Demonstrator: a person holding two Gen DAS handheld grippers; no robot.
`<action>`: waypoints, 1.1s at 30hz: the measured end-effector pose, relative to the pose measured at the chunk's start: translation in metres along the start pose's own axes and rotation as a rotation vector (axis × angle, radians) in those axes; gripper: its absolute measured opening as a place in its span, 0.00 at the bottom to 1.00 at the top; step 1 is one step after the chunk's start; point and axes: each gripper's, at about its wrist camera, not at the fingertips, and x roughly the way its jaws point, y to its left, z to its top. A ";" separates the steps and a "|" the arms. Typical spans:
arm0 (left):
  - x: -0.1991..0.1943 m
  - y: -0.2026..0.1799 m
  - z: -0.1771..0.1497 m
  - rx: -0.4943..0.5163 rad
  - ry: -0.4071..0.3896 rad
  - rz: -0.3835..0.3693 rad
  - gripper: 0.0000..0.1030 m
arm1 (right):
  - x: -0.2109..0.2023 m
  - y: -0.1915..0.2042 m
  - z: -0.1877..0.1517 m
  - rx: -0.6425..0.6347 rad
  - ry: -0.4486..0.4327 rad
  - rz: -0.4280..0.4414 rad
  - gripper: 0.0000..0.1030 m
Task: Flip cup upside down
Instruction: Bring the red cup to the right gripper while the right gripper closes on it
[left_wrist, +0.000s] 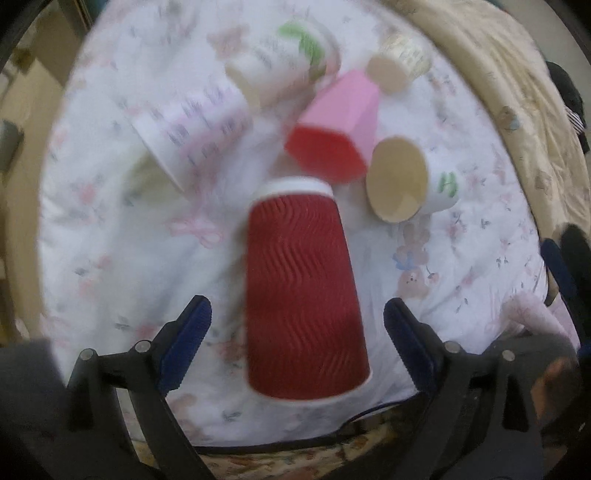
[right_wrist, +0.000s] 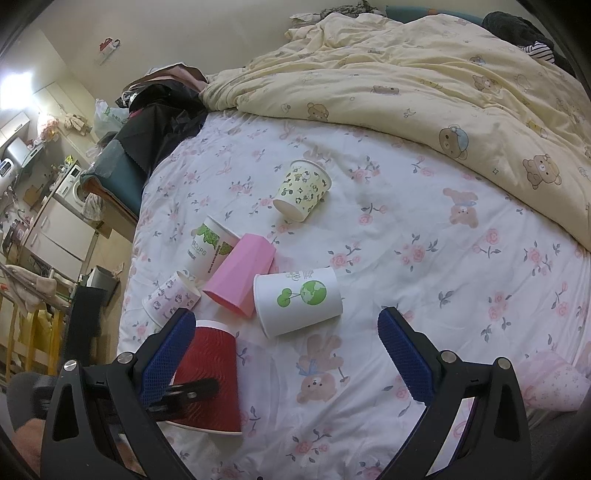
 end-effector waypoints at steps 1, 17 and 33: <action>-0.010 0.001 -0.001 0.012 -0.032 0.010 0.90 | 0.001 0.001 0.000 -0.004 0.003 -0.001 0.98; -0.089 0.066 -0.031 0.064 -0.431 0.062 0.90 | 0.012 0.015 -0.008 -0.074 0.048 -0.021 0.98; -0.085 0.086 -0.029 -0.057 -0.449 0.139 0.90 | 0.049 0.064 -0.003 -0.171 0.363 0.091 0.98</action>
